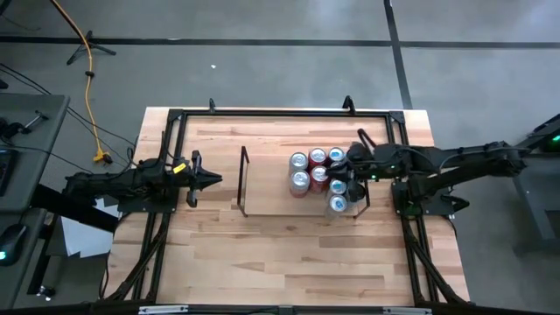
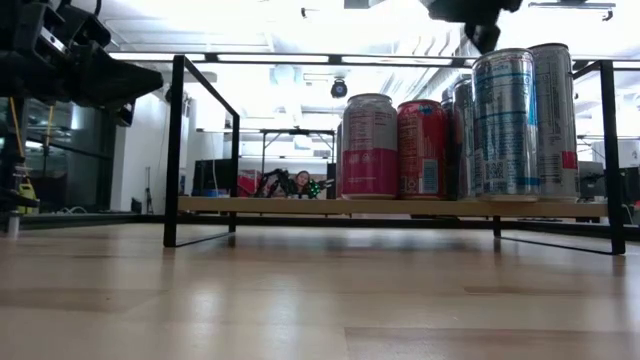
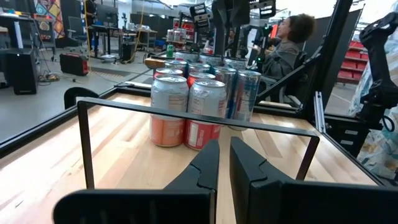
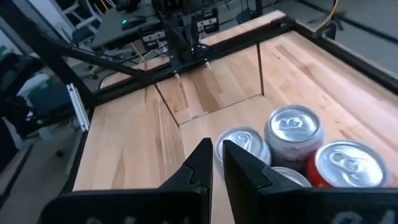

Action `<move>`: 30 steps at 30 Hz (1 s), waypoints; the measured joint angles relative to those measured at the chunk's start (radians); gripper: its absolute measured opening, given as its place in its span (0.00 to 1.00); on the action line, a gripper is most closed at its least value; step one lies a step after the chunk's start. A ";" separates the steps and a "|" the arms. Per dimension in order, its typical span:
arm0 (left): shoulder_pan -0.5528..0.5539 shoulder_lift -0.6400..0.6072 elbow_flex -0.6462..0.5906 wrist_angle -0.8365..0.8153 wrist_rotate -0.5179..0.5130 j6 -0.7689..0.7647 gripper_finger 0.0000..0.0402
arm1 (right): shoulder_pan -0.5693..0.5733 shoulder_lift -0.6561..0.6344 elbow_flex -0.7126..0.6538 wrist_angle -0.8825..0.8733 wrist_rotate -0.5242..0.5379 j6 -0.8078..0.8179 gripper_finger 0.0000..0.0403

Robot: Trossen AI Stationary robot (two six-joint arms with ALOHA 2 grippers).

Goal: Place canned beverage on shelf
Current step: Return to Home Position

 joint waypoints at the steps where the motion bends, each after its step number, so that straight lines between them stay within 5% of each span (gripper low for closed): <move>1: 0.000 0.000 0.000 0.000 0.000 0.000 0.00 | 0.003 -0.022 -0.007 -0.002 0.000 -0.011 0.06; 7: 0.000 0.000 0.000 0.000 0.000 0.000 0.00 | 0.005 -0.190 -0.153 0.039 0.007 -0.013 0.01; 14: 0.000 0.000 0.000 0.000 0.000 0.000 0.00 | 0.002 -0.376 -0.372 0.309 0.008 -0.024 0.01; 30: 0.000 0.000 0.000 0.000 0.000 0.000 0.00 | -0.051 -0.646 -0.619 0.547 -0.021 -0.142 0.00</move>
